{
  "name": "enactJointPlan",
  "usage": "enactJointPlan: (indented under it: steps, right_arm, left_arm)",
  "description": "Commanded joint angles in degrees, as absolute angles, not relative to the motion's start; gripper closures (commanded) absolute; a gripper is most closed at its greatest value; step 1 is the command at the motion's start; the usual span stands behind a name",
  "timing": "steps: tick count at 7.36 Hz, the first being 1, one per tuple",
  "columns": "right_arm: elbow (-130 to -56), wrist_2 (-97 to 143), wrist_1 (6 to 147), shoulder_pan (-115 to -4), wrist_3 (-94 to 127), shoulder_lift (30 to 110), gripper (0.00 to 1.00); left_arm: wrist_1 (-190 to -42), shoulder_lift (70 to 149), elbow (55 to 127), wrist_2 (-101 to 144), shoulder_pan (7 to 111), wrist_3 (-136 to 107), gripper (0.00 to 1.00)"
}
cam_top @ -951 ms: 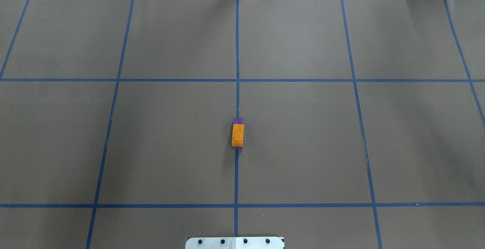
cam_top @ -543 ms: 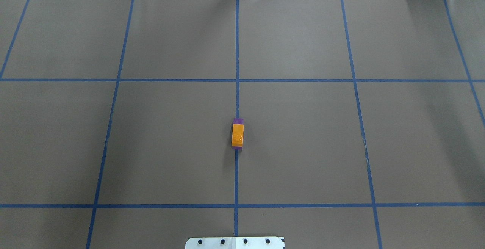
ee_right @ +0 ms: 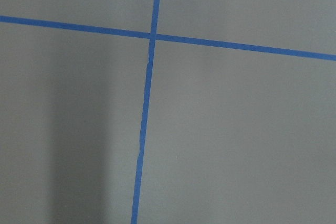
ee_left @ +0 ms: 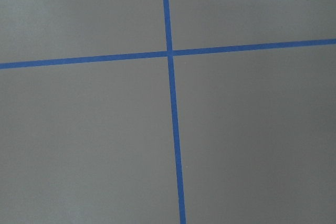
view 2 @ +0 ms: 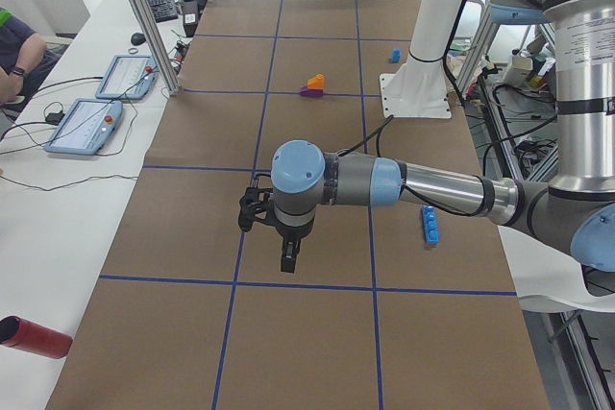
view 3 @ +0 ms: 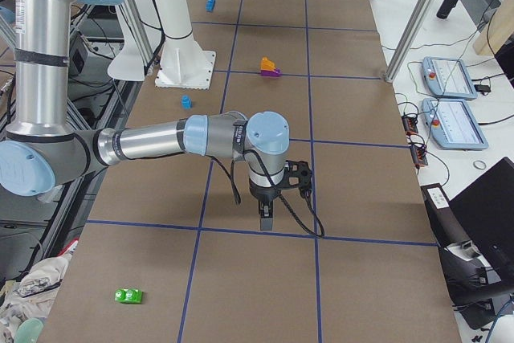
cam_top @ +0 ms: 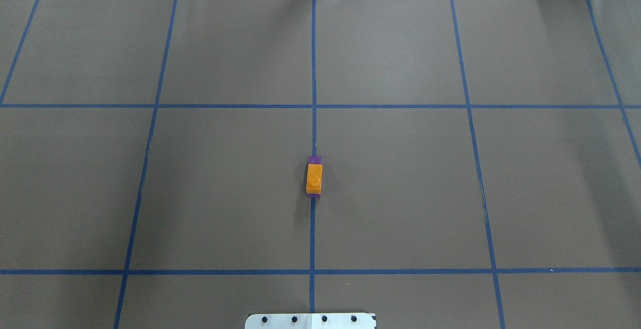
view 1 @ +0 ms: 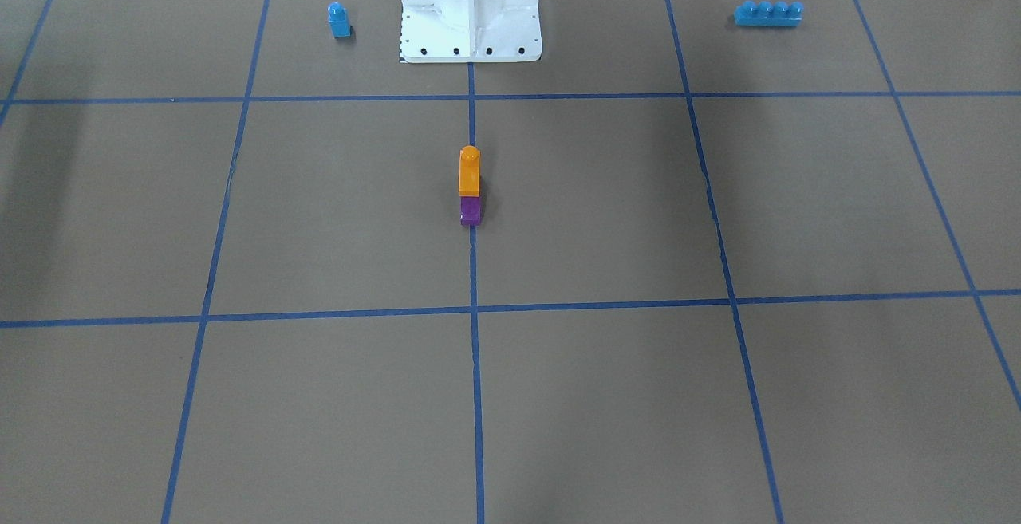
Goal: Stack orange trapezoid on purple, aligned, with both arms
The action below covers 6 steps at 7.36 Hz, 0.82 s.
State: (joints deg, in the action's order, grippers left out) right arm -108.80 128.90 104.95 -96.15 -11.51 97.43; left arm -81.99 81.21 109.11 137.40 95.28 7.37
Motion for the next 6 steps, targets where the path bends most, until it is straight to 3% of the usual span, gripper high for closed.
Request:
enactJointPlan:
  steps: [1, 6]
  right_arm:
    - [-108.28, 128.94, 101.96, -95.54, -9.15, 97.73, 0.0]
    - [-108.19, 131.31, 101.6, -94.31, -7.73, 97.73, 0.0]
  left_arm:
    - [-83.32, 80.95, 108.9, 137.46, 95.36, 7.38, 0.0]
    - [-83.41, 80.42, 108.81, 136.76, 95.36, 7.29, 0.0]
